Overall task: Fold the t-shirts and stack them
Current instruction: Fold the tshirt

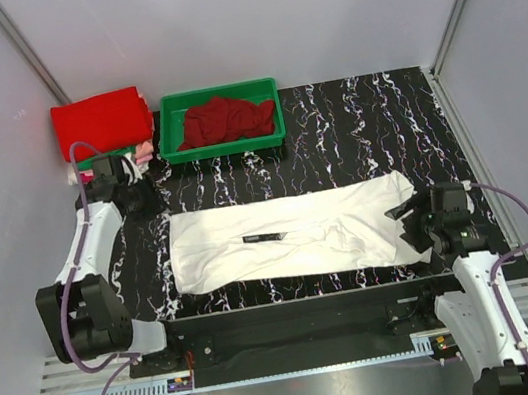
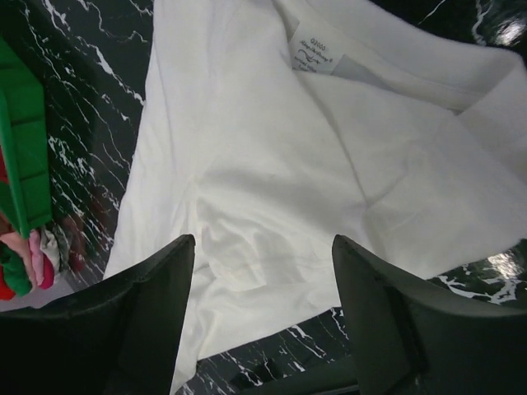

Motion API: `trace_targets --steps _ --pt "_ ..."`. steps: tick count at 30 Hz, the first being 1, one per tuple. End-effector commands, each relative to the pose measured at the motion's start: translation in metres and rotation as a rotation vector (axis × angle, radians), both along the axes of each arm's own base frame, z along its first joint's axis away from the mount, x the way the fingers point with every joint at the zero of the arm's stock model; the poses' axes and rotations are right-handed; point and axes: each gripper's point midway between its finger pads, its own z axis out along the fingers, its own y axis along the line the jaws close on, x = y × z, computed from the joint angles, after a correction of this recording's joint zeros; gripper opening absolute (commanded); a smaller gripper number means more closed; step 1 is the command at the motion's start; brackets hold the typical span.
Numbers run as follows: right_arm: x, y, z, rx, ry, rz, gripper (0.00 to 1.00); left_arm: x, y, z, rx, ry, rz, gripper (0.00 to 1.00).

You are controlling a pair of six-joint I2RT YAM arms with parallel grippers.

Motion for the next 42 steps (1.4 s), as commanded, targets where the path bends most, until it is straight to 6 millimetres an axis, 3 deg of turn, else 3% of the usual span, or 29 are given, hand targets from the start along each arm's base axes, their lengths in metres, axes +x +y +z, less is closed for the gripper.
trace_targets --steps 1,5,6,7,12,13,14,16,18,19,20,22,23,24,25,27,28,29,30,31,32,33,34,35,36,37,38,39,42 --pt "0.009 0.024 -0.017 0.118 0.002 0.075 0.74 0.027 -0.013 0.030 0.033 -0.131 -0.051 0.50" --pt "0.018 0.041 -0.041 0.146 0.080 0.163 0.73 0.033 -0.041 0.006 0.084 -0.065 -0.147 0.50" --pt "0.023 0.039 -0.045 0.122 0.102 0.165 0.74 0.033 -0.045 -0.009 0.090 -0.019 -0.159 0.50" --pt "0.021 0.044 -0.059 0.109 0.182 0.192 0.75 0.034 -0.054 -0.016 0.084 -0.002 -0.177 0.50" --pt "0.056 0.029 -0.073 0.001 0.284 0.177 0.78 0.027 -0.064 -0.075 0.117 0.202 -0.211 0.49" --pt "0.055 0.024 -0.087 -0.017 0.361 0.167 0.78 0.021 -0.067 -0.082 0.124 0.239 -0.225 0.48" --pt "0.074 0.017 -0.081 -0.049 0.347 0.149 0.78 0.019 -0.068 -0.087 0.127 0.260 -0.232 0.47" --pt "0.088 0.010 -0.095 -0.046 0.387 0.123 0.78 0.011 -0.070 -0.097 0.144 0.299 -0.245 0.47" --pt "0.119 -0.002 -0.091 -0.022 0.353 0.079 0.77 0.001 -0.072 -0.104 0.143 0.332 -0.255 0.47" --pt "0.127 -0.010 -0.105 -0.010 0.388 0.058 0.76 -0.004 -0.076 -0.105 0.136 0.349 -0.262 0.47" --pt "0.157 -0.016 -0.093 -0.020 0.343 0.054 0.76 -0.010 -0.080 -0.108 0.129 0.363 -0.272 0.47" --pt "0.172 -0.023 -0.108 -0.024 0.400 0.050 0.76 -0.028 -0.096 -0.110 0.094 0.388 -0.300 0.46" --pt "0.203 -0.030 -0.093 -0.049 0.345 0.045 0.76 -0.033 -0.103 -0.104 0.070 0.374 -0.308 0.46" --pt "0.208 -0.032 -0.106 -0.053 0.385 0.045 0.75 -0.052 -0.116 -0.107 0.038 0.399 -0.339 0.46" --pt "0.220 -0.033 -0.104 -0.058 0.375 0.044 0.75 -0.055 -0.127 -0.106 0.005 0.385 -0.333 0.46" --pt "0.267 -0.034 -0.084 -0.061 0.272 0.066 0.75 -0.075 -0.153 -0.098 -0.077 0.383 -0.382 0.46" --pt "0.277 -0.033 -0.096 -0.056 0.278 0.086 0.75 -0.086 -0.162 -0.103 -0.115 0.397 -0.369 0.46" --pt "0.307 -0.033 -0.079 -0.057 0.208 0.106 0.75 -0.097 -0.175 -0.100 -0.171 0.401 -0.389 0.46" --pt "0.317 -0.031 -0.099 -0.046 0.220 0.131 0.75 -0.110 -0.189 -0.101 -0.191 0.409 -0.425 0.46" --pt "0.330 -0.029 -0.102 -0.051 0.203 0.173 0.75 -0.119 -0.201 -0.104 -0.229 0.417 -0.414 0.45" --pt "0.362 -0.026 -0.079 -0.048 0.112 0.213 0.75 -0.128 -0.214 -0.102 -0.275 0.431 -0.437 0.45" --pt "0.366 -0.023 -0.107 -0.037 0.154 0.243 0.75 -0.137 -0.238 -0.099 -0.319 0.421 -0.461 0.45" --pt "0.377 -0.022 -0.110 -0.037 0.139 0.266 0.75 -0.145 -0.251 -0.098 -0.351 0.429 -0.483 0.45" --pt "0.404 -0.022 -0.088 -0.058 0.057 0.299 0.75 -0.154 -0.262 -0.098 -0.386 0.452 -0.503 0.44" --pt "0.402 -0.022 -0.116 -0.048 0.109 0.310 0.75 -0.166 -0.275 -0.096 -0.399 0.462 -0.535 0.44" --pt "0.411 -0.022 -0.115 -0.054 0.089 0.318 0.75 -0.165 -0.289 -0.092 -0.440 0.448 -0.528 0.44" --pt "0.433 -0.021 -0.092 -0.062 0.008 0.333 0.75 -0.165 -0.298 -0.087 -0.456 0.443 -0.538 0.44" --pt "0.440 -0.019 -0.105 -0.051 -0.002 0.341 0.75 -0.170 -0.305 -0.085 -0.457 0.446 -0.553 0.44" --pt "0.467 -0.016 -0.081 -0.041 -0.121 0.340 0.78 -0.161 -0.314 -0.070 -0.410 0.395 -0.580 0.43"
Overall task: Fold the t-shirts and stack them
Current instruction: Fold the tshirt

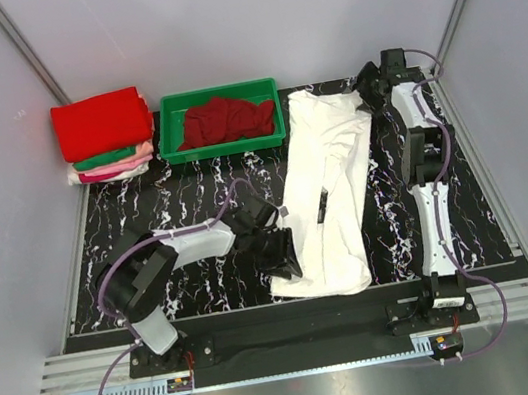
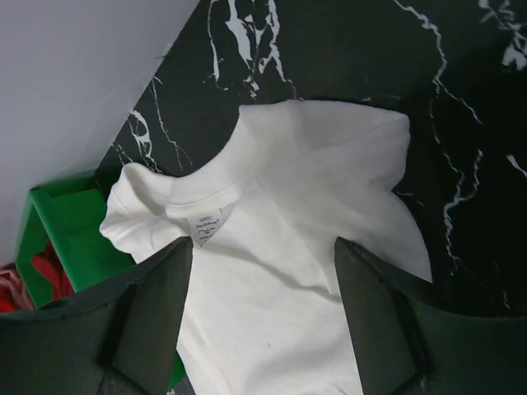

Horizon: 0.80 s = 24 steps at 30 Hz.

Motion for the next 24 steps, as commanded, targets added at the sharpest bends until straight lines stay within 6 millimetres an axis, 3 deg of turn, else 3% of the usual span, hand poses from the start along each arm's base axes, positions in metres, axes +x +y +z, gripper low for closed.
trace_targets --steps 1,5,7,8,10,11,12,13,14,15,16,17,18,19,20,21,23,24 --pt "0.011 -0.004 -0.022 -0.019 -0.024 0.025 0.78 0.009 -0.009 0.019 0.025 -0.021 0.015 0.43" --pt "0.021 0.002 0.014 -0.002 -0.122 0.057 0.85 0.034 0.008 0.052 0.137 -0.201 0.033 0.44" --pt "0.023 0.001 0.054 -0.026 -0.193 0.077 0.89 0.038 0.006 0.070 0.141 -0.260 0.024 0.45" --pt "0.019 0.000 0.059 -0.023 -0.194 0.085 0.92 0.040 0.004 0.077 0.131 -0.285 0.025 0.45" --pt "0.015 0.003 0.107 -0.040 -0.279 0.108 1.00 0.036 -0.009 0.087 0.086 -0.306 0.002 0.45" --pt "0.009 0.004 0.109 -0.039 -0.271 0.120 1.00 0.034 -0.014 0.087 0.075 -0.304 -0.005 0.45" --pt "0.001 0.005 0.135 -0.048 -0.294 0.124 1.00 0.029 -0.024 0.089 0.052 -0.316 -0.024 0.45" --pt "-0.005 0.004 0.143 -0.056 -0.290 0.125 1.00 0.026 -0.029 0.089 0.042 -0.314 -0.027 0.45" --pt "-0.013 0.001 0.139 -0.075 -0.259 0.117 1.00 0.023 -0.035 0.084 0.041 -0.302 -0.036 0.45" --pt "-0.027 0.001 0.167 -0.087 -0.273 0.112 1.00 0.018 -0.044 0.084 0.020 -0.304 -0.048 0.45" --pt "-0.042 -0.001 0.155 -0.094 -0.223 0.112 1.00 0.015 -0.050 0.081 0.013 -0.290 -0.046 0.44" --pt "-0.052 -0.006 0.159 -0.113 -0.208 0.085 1.00 0.010 -0.055 0.073 0.014 -0.270 -0.055 0.44" --pt "-0.069 -0.010 0.194 -0.127 -0.249 0.069 1.00 0.005 -0.063 0.072 -0.003 -0.265 -0.058 0.44" --pt "-0.082 -0.013 0.201 -0.127 -0.243 0.063 1.00 0.003 -0.065 0.067 0.007 -0.253 -0.062 0.44" --pt "-0.097 -0.017 0.195 -0.134 -0.204 0.049 1.00 0.001 -0.068 0.057 0.032 -0.241 -0.066 0.44" --pt "-0.122 -0.023 0.211 -0.156 -0.188 0.039 1.00 -0.004 -0.070 0.046 0.050 -0.224 -0.074 0.44" --pt "-0.150 -0.027 0.223 -0.181 -0.156 0.027 1.00 -0.008 -0.074 0.037 0.062 -0.212 -0.082 0.44" --pt "-0.175 -0.025 0.246 -0.190 -0.173 0.028 1.00 -0.011 -0.078 0.034 0.053 -0.213 -0.089 0.44"
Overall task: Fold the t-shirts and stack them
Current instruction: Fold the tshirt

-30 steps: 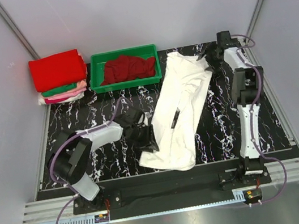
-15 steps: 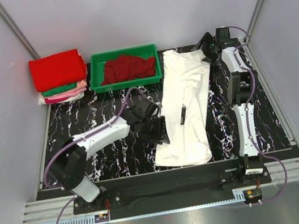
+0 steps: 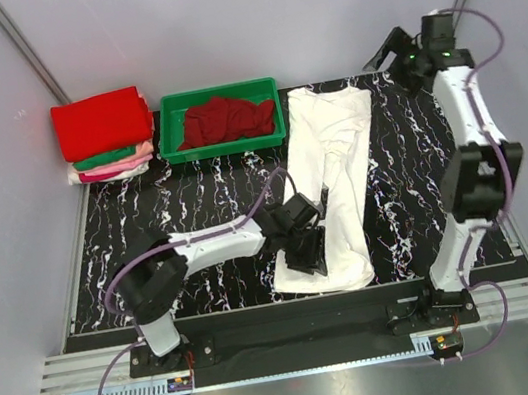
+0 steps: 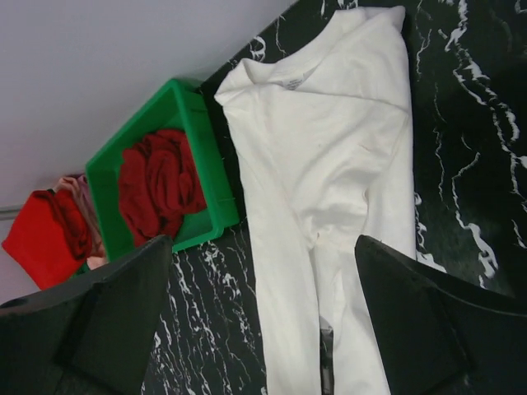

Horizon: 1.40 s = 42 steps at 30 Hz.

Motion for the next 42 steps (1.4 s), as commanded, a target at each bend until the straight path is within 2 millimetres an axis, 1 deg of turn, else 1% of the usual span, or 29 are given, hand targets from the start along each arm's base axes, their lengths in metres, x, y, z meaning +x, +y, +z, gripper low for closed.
trace_targets --steps 1,2,3,4,5,6,7,8,9,10,11,12,13,14,18,20,24,31,37,38,40,41,42 --pt "-0.068 -0.012 0.063 -0.091 -0.043 -0.021 1.00 0.001 -0.023 -0.003 -0.043 -0.008 0.011 0.44" --pt "-0.085 -0.008 0.047 -0.083 0.000 -0.016 1.00 0.000 -0.024 -0.009 -0.035 -0.004 0.012 0.44" --pt "-0.104 -0.006 0.072 -0.094 -0.070 -0.015 1.00 -0.001 -0.027 -0.010 -0.035 -0.007 0.010 0.44" --pt "-0.115 -0.004 0.072 -0.102 -0.079 -0.007 1.00 -0.001 -0.029 -0.012 -0.032 -0.009 0.014 0.44" --pt "-0.129 -0.001 0.055 -0.099 -0.045 0.005 1.00 -0.002 -0.030 -0.015 -0.026 -0.007 0.013 0.44" --pt "-0.145 0.001 0.068 -0.109 -0.080 0.007 1.00 -0.003 -0.031 -0.017 -0.028 -0.003 0.011 0.44" --pt "-0.153 0.002 0.066 -0.115 -0.077 0.016 1.00 -0.003 -0.034 -0.018 -0.028 -0.003 0.011 0.44" --pt "-0.163 0.006 0.056 -0.105 -0.055 0.031 1.00 -0.003 -0.035 -0.020 -0.026 -0.003 0.012 0.44" --pt "-0.175 0.009 0.061 -0.107 -0.069 0.038 1.00 -0.004 -0.036 -0.021 -0.023 -0.004 0.010 0.44" --pt "-0.183 0.011 0.054 -0.100 -0.051 0.048 1.00 -0.004 -0.039 -0.022 -0.022 -0.004 0.011 0.44" --pt "-0.189 0.013 0.054 -0.096 -0.050 0.054 1.00 -0.003 -0.039 -0.023 -0.012 -0.010 0.012 0.44" --pt "-0.196 0.015 0.059 -0.095 -0.069 0.058 1.00 -0.005 -0.039 -0.024 0.004 -0.008 0.011 0.44" --pt "-0.201 0.017 0.054 -0.093 -0.062 0.064 1.00 -0.005 -0.040 -0.026 0.014 -0.008 0.011 0.44" --pt "-0.205 0.017 0.056 -0.096 -0.069 0.065 1.00 -0.005 -0.039 -0.028 0.028 -0.012 0.013 0.44" --pt "-0.212 0.018 0.051 -0.103 -0.059 0.074 1.00 -0.007 -0.037 -0.033 0.070 -0.011 0.023 0.44" --pt "-0.213 0.019 0.050 -0.104 -0.060 0.081 1.00 -0.006 -0.038 -0.031 0.087 -0.028 0.022 0.44" --pt "-0.212 0.019 0.048 -0.101 -0.057 0.082 1.00 -0.006 -0.036 -0.035 0.132 -0.042 0.017 0.43" --pt "-0.212 0.021 0.045 -0.092 -0.054 0.094 1.00 -0.006 -0.038 -0.037 0.168 -0.060 0.014 0.37" --pt "-0.214 0.021 0.044 -0.095 -0.057 0.094 1.00 -0.006 -0.040 -0.039 0.179 -0.064 0.008 0.28" --pt "-0.214 0.021 0.045 -0.097 -0.063 0.094 1.00 -0.005 -0.042 -0.037 0.173 -0.065 0.010 0.24" --pt "-0.214 0.021 0.043 -0.095 -0.057 0.096 1.00 -0.003 -0.044 -0.036 0.174 -0.072 0.008 0.19" --pt "-0.214 0.021 0.042 -0.097 -0.058 0.097 1.00 -0.003 -0.045 -0.035 0.172 -0.074 0.004 0.11" --pt "-0.214 0.022 0.042 -0.095 -0.059 0.097 1.00 -0.003 -0.045 -0.034 0.171 -0.073 0.001 0.08"
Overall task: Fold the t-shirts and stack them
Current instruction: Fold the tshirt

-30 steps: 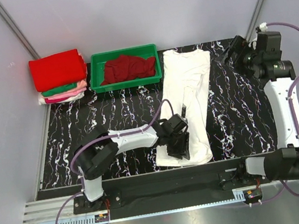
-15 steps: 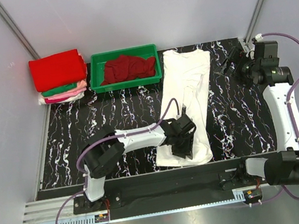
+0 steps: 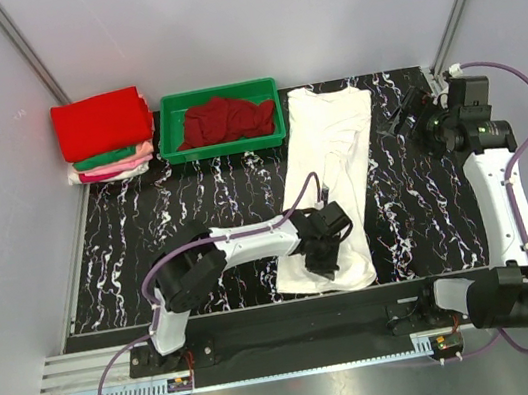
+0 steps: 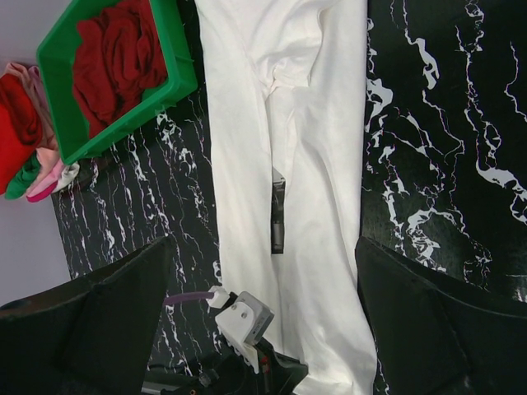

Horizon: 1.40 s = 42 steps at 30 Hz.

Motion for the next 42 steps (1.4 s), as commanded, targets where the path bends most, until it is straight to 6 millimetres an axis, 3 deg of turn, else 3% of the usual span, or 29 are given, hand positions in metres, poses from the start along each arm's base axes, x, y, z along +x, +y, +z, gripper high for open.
trace_targets --steps 1,5,9,15,21,22,23,28,37,42 --pt "-0.002 0.005 0.011 -0.003 -0.054 0.036 1.00 0.008 -0.013 0.008 -0.020 -0.045 -0.007 0.04" --pt "-0.002 0.005 0.009 -0.006 -0.052 0.034 1.00 0.007 -0.016 0.020 -0.045 -0.044 -0.006 0.00" --pt "-0.002 0.004 0.006 -0.012 -0.047 0.032 1.00 0.009 -0.024 0.058 -0.122 -0.065 -0.004 0.00" --pt "-0.001 0.003 0.002 -0.016 -0.037 0.032 1.00 0.004 -0.010 0.080 -0.130 -0.070 0.008 0.00" --pt "-0.001 0.003 -0.001 -0.014 -0.027 0.031 1.00 -0.006 0.009 0.076 -0.133 -0.047 0.042 0.02" --pt "-0.001 0.003 -0.002 -0.015 -0.026 0.034 1.00 -0.007 0.009 0.076 -0.136 -0.048 0.042 0.05" --pt "-0.001 0.004 -0.004 -0.013 -0.022 0.037 1.00 -0.008 0.013 0.072 -0.128 -0.042 0.047 0.17" --pt "0.000 0.006 -0.006 -0.005 -0.012 0.048 1.00 -0.011 0.011 0.062 -0.121 -0.028 0.036 0.33" --pt "-0.001 0.005 -0.006 -0.008 -0.012 0.048 1.00 -0.007 -0.003 0.042 -0.091 -0.009 0.016 0.35" --pt "-0.001 0.006 -0.005 -0.009 -0.016 0.050 1.00 -0.006 -0.001 0.026 -0.049 0.002 0.014 0.34"
